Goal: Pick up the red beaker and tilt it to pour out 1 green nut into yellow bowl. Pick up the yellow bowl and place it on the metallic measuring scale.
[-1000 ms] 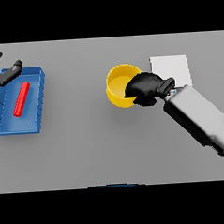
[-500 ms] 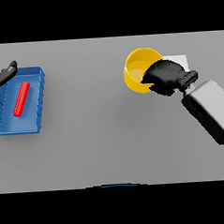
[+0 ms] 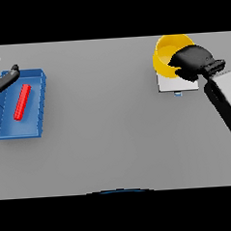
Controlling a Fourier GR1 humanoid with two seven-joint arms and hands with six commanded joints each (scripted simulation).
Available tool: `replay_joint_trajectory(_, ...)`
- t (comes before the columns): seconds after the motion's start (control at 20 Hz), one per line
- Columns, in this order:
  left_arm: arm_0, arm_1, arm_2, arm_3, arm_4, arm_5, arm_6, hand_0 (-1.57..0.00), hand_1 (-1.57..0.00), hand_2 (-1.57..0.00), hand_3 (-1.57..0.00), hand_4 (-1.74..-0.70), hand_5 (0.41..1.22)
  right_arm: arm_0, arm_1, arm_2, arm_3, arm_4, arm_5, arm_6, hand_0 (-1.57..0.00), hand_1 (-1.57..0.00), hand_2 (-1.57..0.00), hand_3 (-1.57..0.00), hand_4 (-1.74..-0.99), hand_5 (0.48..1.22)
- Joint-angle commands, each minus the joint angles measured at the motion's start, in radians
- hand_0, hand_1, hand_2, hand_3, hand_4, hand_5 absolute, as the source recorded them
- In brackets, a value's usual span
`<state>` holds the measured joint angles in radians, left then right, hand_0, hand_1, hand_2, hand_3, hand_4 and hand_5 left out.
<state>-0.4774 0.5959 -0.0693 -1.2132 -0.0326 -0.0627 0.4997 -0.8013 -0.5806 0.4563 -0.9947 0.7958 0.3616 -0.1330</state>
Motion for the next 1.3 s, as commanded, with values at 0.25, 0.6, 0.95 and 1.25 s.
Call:
replay_joint_trajectory(0.25,-0.023,-0.007,-0.010,0.024,-0.014,0.001,0.017,0.00,0.00,0.00,0.00,-0.86,0.797,-0.016,0.028,-0.015,0.177,0.023,-0.087,-0.059,-1.57,-1.57,-1.43,-1.29,-1.741,1.221)
replay_joint_trajectory(0.6,-0.006,0.015,0.000,0.007,-0.008,-0.008,0.022,0.00,0.00,0.00,0.00,-0.85,0.799,-0.034,0.058,-0.038,0.286,0.032,-0.106,-0.073,-1.57,-1.57,-1.38,-1.40,-1.741,1.221)
replay_joint_trajectory(0.95,-0.028,0.008,-0.007,0.025,-0.007,-0.021,0.034,0.00,0.00,0.00,0.00,-0.84,0.773,-0.041,0.075,-0.051,0.309,0.037,-0.091,-0.053,-1.47,-1.28,-1.18,-0.96,-1.632,1.145)
replay_joint_trajectory(1.25,-0.024,0.005,-0.001,0.023,0.000,-0.018,0.021,0.00,0.00,0.00,0.00,-0.84,0.760,-0.045,0.081,-0.086,0.317,-0.013,-0.029,-0.041,-0.48,-0.46,-0.38,-0.32,-1.485,0.863)
